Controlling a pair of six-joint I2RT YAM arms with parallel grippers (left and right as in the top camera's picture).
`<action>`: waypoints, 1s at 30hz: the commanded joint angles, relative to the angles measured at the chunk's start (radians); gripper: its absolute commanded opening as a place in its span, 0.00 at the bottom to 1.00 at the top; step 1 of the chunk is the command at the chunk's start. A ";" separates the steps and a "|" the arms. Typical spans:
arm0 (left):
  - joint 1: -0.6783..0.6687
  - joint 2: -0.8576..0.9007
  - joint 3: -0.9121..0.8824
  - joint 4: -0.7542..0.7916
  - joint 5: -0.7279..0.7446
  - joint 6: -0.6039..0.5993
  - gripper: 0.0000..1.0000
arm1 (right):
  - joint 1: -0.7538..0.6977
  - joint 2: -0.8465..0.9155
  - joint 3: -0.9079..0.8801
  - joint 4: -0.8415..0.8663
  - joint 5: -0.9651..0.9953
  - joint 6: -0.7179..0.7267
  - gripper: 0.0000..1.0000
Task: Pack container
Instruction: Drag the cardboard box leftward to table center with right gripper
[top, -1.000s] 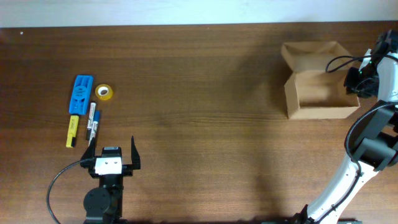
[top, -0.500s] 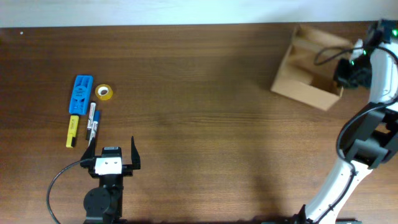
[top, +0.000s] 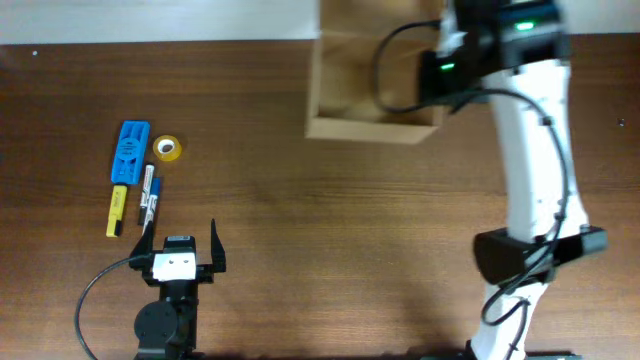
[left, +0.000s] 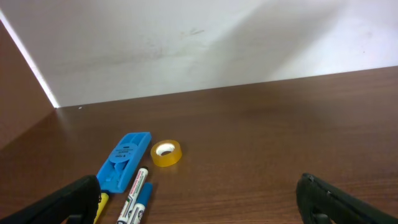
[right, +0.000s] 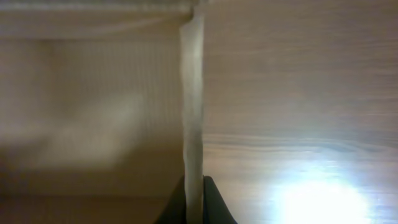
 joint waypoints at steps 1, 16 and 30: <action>0.002 -0.008 -0.002 -0.004 0.003 0.015 1.00 | 0.159 0.013 0.001 0.012 0.119 0.179 0.04; 0.002 -0.008 -0.002 -0.004 0.003 0.015 1.00 | 0.292 0.193 -0.037 0.102 0.136 0.307 0.04; 0.002 -0.008 -0.002 -0.004 0.003 0.015 1.00 | 0.285 0.387 -0.038 0.139 0.101 0.384 0.04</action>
